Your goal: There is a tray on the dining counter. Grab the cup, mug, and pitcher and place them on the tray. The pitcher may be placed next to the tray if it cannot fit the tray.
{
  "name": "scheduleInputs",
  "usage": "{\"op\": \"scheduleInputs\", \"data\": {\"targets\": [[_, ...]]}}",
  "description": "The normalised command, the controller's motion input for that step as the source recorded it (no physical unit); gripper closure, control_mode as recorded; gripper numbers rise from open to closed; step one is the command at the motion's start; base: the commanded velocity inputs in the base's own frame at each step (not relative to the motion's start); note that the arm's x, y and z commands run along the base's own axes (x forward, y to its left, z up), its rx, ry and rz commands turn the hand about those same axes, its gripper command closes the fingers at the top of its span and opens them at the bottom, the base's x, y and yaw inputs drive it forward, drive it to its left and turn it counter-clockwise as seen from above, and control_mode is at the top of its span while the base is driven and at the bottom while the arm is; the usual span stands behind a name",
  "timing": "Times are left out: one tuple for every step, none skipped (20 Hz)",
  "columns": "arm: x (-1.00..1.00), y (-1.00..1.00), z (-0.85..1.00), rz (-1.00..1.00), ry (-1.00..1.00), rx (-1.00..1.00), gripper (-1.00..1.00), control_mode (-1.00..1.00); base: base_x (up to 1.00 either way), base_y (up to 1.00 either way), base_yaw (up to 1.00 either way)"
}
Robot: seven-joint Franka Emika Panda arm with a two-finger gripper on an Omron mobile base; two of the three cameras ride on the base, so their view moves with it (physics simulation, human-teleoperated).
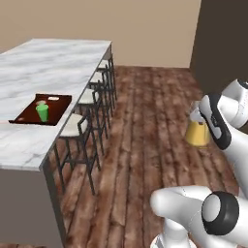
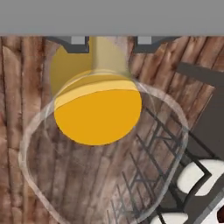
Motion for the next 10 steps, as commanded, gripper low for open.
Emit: {"op": "scheduleInputs", "data": {"targets": [[0.00, 0.00, 0.00, 0.00, 0.00, 0.00, 1.00, 1.00, 0.89, -0.36, 0.69], [0.00, 0.00, 0.00, 0.00, 0.00, 0.00, 1.00, 1.00, 0.89, -0.39, 0.67], [0.00, 0.00, 0.00, 0.00, 0.00, 0.00, 1.00, 1.00, 0.88, -0.45, 0.65], [0.00, 0.00, 0.00, 0.00, 0.00, 0.00, 1.00, 1.00, 0.87, -0.51, 0.62], [0.00, 0.00, 0.00, 0.00, 0.00, 0.00, 1.00, 1.00, 0.86, -0.59, 0.60], [0.00, 0.00, 0.00, 0.00, 0.00, 0.00, 1.00, 1.00, 0.85, -0.61, 0.59], [0.00, 0.00, 0.00, 0.00, 0.00, 0.00, 1.00, 1.00, 0.80, -0.66, 0.58], [0.00, 0.00, 0.00, 0.00, 0.00, 0.00, 1.00, 1.00, 0.76, -0.69, 0.57], [0.00, 0.00, 0.00, 0.00, 0.00, 0.00, 1.00, 1.00, 0.74, -0.71, 0.56], [0.00, 0.00, 0.00, 0.00, 0.00, 0.00, 1.00, 1.00, 0.71, -0.74, 0.55]]}}
